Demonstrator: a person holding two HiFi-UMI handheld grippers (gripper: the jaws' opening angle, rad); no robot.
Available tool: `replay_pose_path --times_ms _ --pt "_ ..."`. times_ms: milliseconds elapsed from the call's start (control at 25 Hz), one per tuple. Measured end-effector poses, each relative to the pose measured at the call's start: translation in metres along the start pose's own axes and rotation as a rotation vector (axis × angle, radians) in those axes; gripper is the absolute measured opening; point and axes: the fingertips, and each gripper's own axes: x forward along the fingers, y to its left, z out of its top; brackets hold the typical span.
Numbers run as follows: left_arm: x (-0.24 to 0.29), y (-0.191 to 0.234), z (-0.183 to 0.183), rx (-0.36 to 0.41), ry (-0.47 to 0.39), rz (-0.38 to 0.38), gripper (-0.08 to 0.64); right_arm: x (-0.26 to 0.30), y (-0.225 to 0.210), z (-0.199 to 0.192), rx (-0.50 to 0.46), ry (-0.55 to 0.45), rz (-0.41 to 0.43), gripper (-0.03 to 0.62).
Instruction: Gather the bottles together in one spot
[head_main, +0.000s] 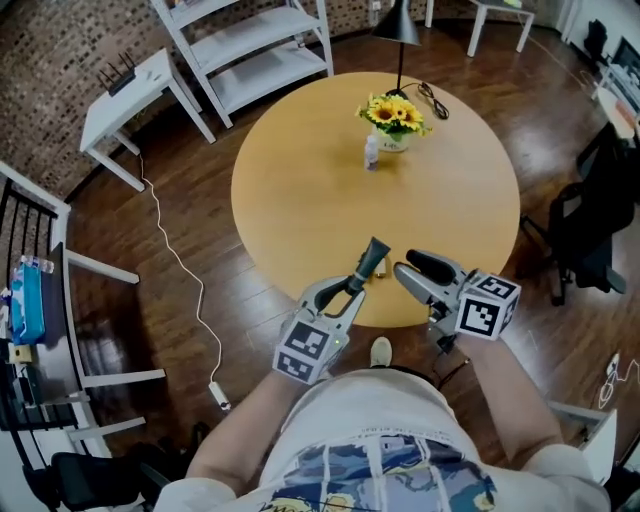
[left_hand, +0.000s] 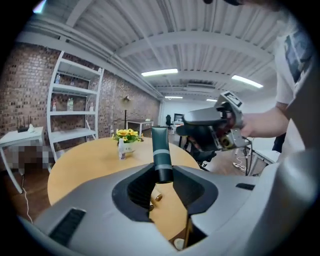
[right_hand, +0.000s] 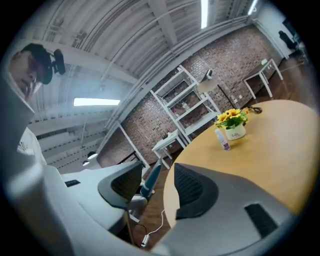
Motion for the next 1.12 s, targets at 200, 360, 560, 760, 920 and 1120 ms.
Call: replay_pose_path --times_ms 200,360,560,760,920,1120 --pt "-0.046 -0.019 -0.002 0.090 -0.060 -0.069 0.110 0.028 0.052 -0.013 0.080 0.045 0.128 0.123" --pt "-0.075 -0.018 -0.017 0.117 -0.070 -0.096 0.110 0.038 0.080 -0.034 0.090 0.059 0.114 0.032" --pt "-0.097 -0.017 -0.037 0.094 -0.050 -0.164 0.114 0.039 0.101 -0.047 0.010 0.065 0.045 0.029" --pt "-0.109 0.008 -0.064 -0.058 0.048 -0.148 0.149 0.029 0.085 -0.036 -0.180 0.083 -0.090 0.029" --pt "-0.104 0.027 -0.074 -0.168 0.096 -0.115 0.149 0.024 0.042 -0.019 -0.338 0.146 -0.196 0.031" --pt "-0.080 0.057 -0.070 -0.291 0.099 -0.055 0.149 0.045 -0.033 0.009 -0.457 0.217 -0.252 0.031"
